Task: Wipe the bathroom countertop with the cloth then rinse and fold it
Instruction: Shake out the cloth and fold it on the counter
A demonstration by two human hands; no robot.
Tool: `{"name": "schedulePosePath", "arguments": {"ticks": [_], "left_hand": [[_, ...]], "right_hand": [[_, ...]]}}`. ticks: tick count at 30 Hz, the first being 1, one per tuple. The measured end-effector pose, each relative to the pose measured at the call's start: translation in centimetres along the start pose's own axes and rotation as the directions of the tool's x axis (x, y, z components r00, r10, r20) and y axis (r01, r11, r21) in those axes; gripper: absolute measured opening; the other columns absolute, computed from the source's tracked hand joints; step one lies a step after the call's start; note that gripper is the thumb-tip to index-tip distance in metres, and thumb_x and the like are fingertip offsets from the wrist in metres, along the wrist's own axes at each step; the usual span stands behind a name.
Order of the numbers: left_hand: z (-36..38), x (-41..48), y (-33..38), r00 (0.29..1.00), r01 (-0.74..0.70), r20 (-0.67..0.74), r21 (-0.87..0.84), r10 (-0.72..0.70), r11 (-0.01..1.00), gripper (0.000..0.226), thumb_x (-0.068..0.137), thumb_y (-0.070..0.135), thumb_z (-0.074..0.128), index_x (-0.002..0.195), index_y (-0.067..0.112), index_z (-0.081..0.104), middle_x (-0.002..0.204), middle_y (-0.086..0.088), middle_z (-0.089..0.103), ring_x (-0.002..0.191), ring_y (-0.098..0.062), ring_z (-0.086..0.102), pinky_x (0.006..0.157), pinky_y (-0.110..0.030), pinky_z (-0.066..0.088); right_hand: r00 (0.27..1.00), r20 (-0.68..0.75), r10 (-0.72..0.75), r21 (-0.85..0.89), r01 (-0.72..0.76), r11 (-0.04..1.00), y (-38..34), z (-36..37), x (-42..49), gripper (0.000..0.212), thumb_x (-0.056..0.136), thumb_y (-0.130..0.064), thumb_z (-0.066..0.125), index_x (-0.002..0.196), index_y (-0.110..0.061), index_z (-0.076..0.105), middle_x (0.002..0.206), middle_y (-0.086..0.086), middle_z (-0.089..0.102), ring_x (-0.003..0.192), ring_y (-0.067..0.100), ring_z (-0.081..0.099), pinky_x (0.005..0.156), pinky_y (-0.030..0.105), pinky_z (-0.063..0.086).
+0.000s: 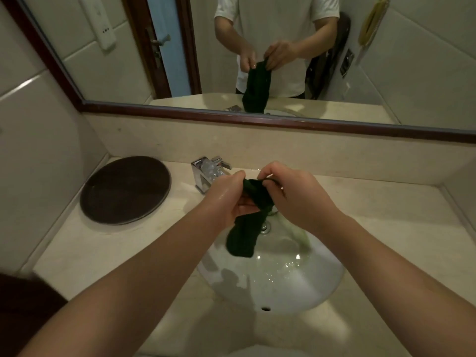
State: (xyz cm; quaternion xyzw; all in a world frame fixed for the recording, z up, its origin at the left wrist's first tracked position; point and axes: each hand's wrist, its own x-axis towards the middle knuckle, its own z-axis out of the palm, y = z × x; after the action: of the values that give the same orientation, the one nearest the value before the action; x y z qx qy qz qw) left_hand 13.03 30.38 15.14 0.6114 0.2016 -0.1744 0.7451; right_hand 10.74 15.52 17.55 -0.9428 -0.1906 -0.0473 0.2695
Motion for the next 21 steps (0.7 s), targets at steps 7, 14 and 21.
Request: {"name": "schedulePosePath", "arguments": {"ticks": [7, 14, 21], "left_hand": [[0.7, -0.6, 0.5, 0.996, 0.079, -0.044, -0.081, -0.083, 0.994, 0.026, 0.101, 0.02, 0.038, 0.101, -0.001, 0.055, 0.067, -0.017, 0.068, 0.058, -0.027, 0.07, 0.054, -0.04, 0.059], [-0.3, -0.7, 1.2, 0.987, 0.124, 0.082, 0.171, -0.14, 0.977, 0.04, 0.098, 0.037, 0.042, 0.106, 0.008, 0.069, 0.102, -0.008, 0.074, 0.1, -0.023, 0.064, 0.095, -0.045, 0.043], [-4.0, 0.3, 0.3, 0.934, -0.343, 0.261, 0.461, 0.244, 0.818, 0.036, 0.08, 0.028, 0.062, 0.115, 0.027, 0.056, 0.125, -0.01, 0.053, 0.116, -0.029, 0.053, 0.099, -0.046, 0.047]], "right_hand": [[0.991, 0.103, -0.084, -0.196, 0.103, 0.975, -0.1, 0.6, -1.0, 0.044, 0.084, -0.047, 0.063, 0.12, -0.023, 0.055, 0.095, -0.005, 0.071, 0.08, 0.019, 0.066, 0.073, 0.037, 0.057], [0.999, 0.0, 0.032, -0.155, -0.031, 0.987, 1.6, 0.2, -0.2, 0.027, 0.092, -0.011, 0.053, 0.114, -0.02, 0.065, 0.094, 0.005, 0.072, 0.082, 0.025, 0.065, 0.072, 0.038, 0.053], [0.993, 0.028, 0.112, 0.191, -0.115, 0.975, 1.1, -3.3, 1.1, 0.02, 0.089, -0.012, 0.06, 0.097, -0.025, 0.072, 0.086, -0.012, 0.07, 0.081, 0.001, 0.066, 0.072, 0.02, 0.055]]}}
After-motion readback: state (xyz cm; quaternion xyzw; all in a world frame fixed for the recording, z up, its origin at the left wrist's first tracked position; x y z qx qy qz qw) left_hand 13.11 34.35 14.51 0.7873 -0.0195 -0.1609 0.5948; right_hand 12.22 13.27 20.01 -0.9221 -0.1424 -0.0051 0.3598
